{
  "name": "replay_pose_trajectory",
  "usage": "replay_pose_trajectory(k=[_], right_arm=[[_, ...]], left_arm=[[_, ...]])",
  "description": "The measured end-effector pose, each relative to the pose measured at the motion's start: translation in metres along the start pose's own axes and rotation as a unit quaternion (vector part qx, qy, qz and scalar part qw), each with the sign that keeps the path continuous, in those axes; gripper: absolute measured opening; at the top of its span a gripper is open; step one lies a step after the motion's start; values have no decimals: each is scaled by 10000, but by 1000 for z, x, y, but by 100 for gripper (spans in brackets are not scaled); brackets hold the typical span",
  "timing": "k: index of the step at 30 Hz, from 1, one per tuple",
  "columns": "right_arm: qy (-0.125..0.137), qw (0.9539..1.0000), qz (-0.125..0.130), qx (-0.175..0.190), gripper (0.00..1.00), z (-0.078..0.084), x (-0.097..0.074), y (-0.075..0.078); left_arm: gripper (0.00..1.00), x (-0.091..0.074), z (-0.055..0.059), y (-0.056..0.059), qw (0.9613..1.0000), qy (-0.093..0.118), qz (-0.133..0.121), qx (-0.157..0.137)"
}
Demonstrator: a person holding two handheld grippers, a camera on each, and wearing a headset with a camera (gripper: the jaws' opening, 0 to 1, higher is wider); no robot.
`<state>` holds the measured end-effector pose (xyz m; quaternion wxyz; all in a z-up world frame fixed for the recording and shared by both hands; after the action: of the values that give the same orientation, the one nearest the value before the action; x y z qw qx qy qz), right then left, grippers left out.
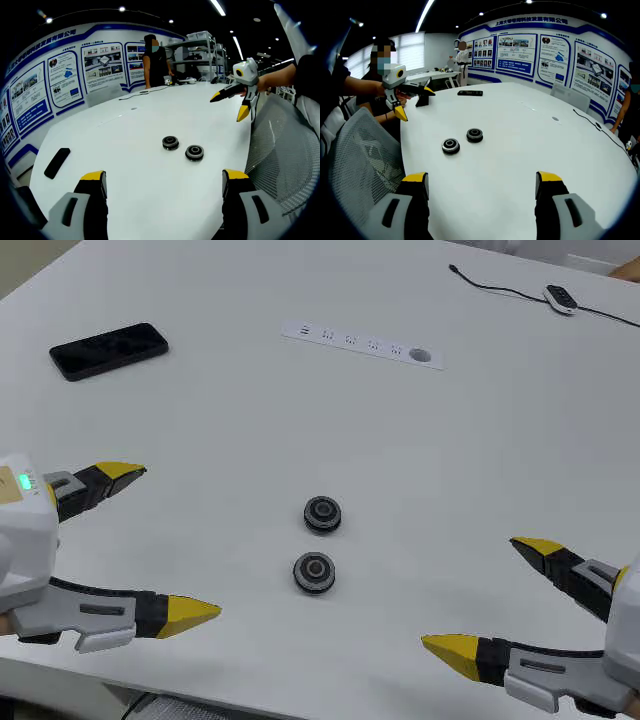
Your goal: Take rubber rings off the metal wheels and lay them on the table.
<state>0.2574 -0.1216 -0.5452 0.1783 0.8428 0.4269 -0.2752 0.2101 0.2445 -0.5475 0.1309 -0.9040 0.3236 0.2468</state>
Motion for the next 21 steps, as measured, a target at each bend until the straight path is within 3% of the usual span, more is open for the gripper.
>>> replay_pose_trajectory(k=[21], right_arm=[[38, 9999, 65, 69, 89, 2, -3, 1]], left_arm=[[95, 1, -3, 0, 9999, -44, 96, 49]])
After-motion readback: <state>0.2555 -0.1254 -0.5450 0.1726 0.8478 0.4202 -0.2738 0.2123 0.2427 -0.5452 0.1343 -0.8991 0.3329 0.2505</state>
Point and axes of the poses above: the centre of the closed fingertips' face, and the gripper's own axes: x roughly forward along the fingers, y roughly to its right, z roughly out of its underside, the point moved 10 cm from there along -x, roughly backward along the fingers, and after that the axes turned 6 degrees about -y, right-handed, at the moved point
